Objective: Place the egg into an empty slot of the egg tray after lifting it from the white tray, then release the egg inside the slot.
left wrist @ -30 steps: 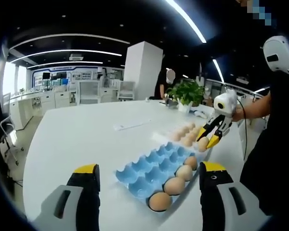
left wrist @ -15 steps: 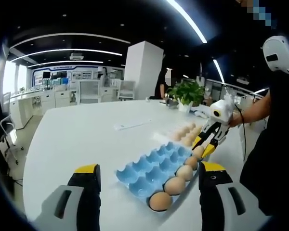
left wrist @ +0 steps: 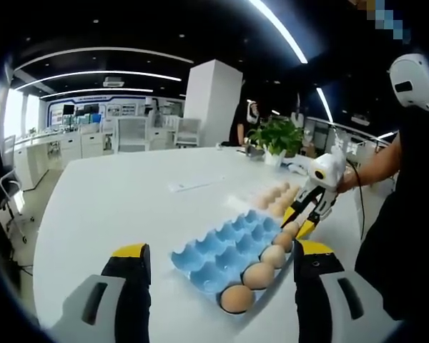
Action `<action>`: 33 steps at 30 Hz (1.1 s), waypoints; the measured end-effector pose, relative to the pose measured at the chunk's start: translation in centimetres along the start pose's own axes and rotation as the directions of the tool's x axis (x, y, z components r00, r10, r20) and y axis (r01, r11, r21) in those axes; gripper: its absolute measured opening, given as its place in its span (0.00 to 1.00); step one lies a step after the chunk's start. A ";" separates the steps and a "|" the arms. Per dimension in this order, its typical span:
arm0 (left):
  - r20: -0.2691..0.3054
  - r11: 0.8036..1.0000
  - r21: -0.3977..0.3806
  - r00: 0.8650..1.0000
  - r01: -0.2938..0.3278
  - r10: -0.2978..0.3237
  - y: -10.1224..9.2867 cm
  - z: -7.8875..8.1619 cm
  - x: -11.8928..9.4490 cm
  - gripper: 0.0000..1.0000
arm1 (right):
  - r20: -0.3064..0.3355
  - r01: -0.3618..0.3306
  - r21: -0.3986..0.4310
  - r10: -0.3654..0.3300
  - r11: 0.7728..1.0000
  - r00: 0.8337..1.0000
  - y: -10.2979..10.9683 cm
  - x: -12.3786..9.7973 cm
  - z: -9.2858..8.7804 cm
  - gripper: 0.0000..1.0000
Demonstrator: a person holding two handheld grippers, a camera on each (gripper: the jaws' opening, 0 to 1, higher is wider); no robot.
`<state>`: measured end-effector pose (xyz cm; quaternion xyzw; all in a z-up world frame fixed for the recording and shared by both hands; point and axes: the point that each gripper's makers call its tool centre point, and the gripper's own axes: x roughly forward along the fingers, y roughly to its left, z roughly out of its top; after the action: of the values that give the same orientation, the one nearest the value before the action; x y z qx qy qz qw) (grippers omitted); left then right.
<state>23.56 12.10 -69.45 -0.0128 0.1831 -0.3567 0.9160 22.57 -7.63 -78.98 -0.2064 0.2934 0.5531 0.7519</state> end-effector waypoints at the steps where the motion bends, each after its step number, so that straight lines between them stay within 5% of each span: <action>1: -0.004 1.000 0.000 1.000 0.000 0.000 0.0 -0.1 0.0 0.82 | -0.001 -0.004 0.001 0.004 1.000 1.000 0.0 0.1 -0.1 0.24; 28: -0.014 1.000 0.013 1.000 0.000 0.000 -0.1 0.1 0.2 0.79 | 0.018 0.014 -0.061 -0.013 0.998 1.000 -0.2 -0.6 0.1 0.26; 33: -0.004 1.000 0.006 1.000 0.001 -0.001 -0.1 0.2 0.1 0.80 | 0.127 0.128 -0.016 -0.125 0.992 0.984 -3.0 -3.1 2.0 0.25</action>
<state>23.67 11.96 -69.33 -0.0095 0.1839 -0.3579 0.9154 25.18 -9.44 -75.43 -0.1987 0.2251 0.5195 0.8000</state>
